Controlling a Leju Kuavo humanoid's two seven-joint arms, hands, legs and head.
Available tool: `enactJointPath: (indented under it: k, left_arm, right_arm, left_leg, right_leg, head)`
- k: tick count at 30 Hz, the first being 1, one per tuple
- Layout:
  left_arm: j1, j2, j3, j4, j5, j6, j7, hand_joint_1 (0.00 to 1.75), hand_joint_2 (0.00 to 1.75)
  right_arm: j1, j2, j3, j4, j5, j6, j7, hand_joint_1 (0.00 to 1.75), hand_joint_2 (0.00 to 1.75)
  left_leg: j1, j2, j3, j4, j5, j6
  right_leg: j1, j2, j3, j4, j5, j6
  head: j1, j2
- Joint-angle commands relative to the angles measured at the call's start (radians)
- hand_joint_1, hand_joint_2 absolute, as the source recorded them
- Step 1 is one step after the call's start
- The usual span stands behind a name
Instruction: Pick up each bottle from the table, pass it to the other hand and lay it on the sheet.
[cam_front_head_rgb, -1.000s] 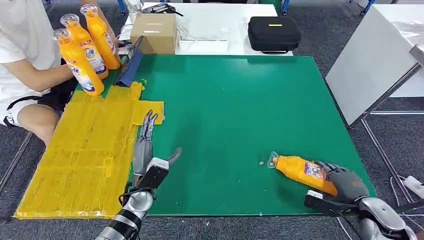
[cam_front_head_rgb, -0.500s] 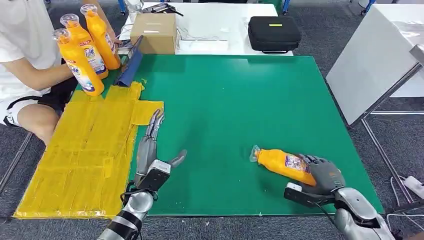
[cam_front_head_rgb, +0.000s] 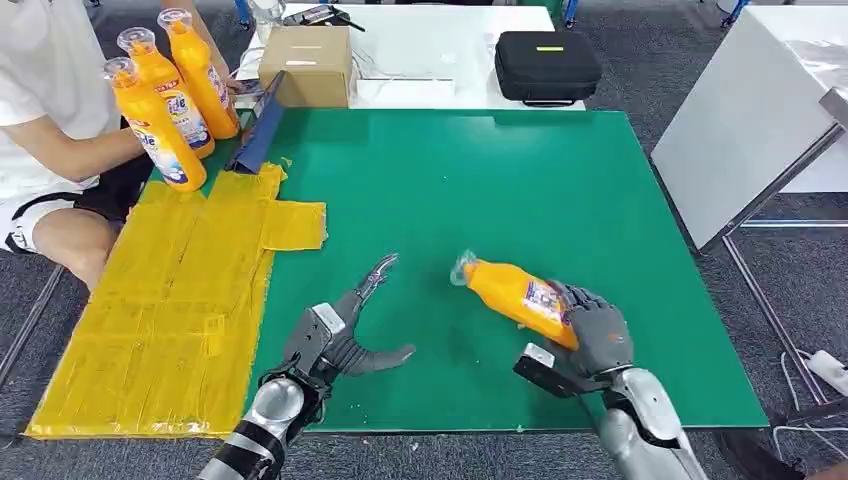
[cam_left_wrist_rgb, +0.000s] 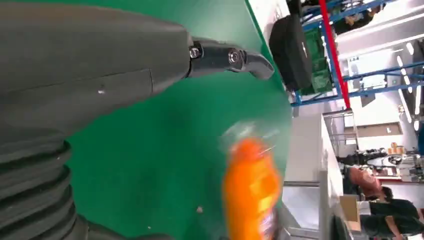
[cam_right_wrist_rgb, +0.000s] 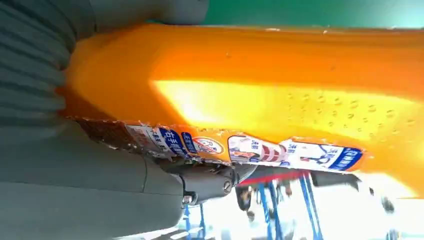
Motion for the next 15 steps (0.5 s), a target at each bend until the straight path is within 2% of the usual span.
enactJointPath:
  k: [1,2,8,15]
  left_arm:
    - [-0.045,0.037,-0.055,0.032,0.009,-0.01,0.018,0.0,1.75]
    - [-0.054,0.036,-0.055,0.042,0.03,-0.024,0.014,0.0,1.75]
    - [-0.104,0.018,-0.04,0.098,0.078,-0.034,0.038,0.0,1.75]
    - [-0.121,0.014,-0.026,0.134,0.113,-0.045,0.045,0.0,1.75]
  right_arm:
    - [-0.058,0.149,-0.016,0.007,-0.048,-0.021,-0.02,1.57,1.75]
    - [-0.057,0.17,-0.037,0.003,-0.118,-0.027,-0.066,1.75,1.75]
    - [-0.055,0.255,-0.037,-0.043,-0.221,-0.045,-0.113,1.75,1.75]
    - [-0.034,0.273,-0.037,-0.079,-0.264,-0.069,-0.131,1.75,1.75]
  left_leg:
    - [0.002,-0.001,0.003,0.001,-0.002,-0.003]
    - [0.003,-0.001,0.006,0.002,-0.004,-0.005]
    - [0.002,-0.001,0.002,0.002,-0.003,-0.004]
    - [0.002,-0.003,0.001,0.0,-0.002,-0.003]
  right_leg:
    - [0.001,0.002,0.003,0.0,-0.002,-0.002]
    - [0.002,0.003,0.005,0.0,-0.003,-0.003]
    - [0.001,0.003,0.003,0.001,-0.003,-0.003]
    - [0.001,0.0,0.002,-0.001,-0.002,-0.002]
  head:
    - [0.0,0.0]
    - [0.0,0.0]
    - [0.001,0.0]
    - [0.001,0.0]
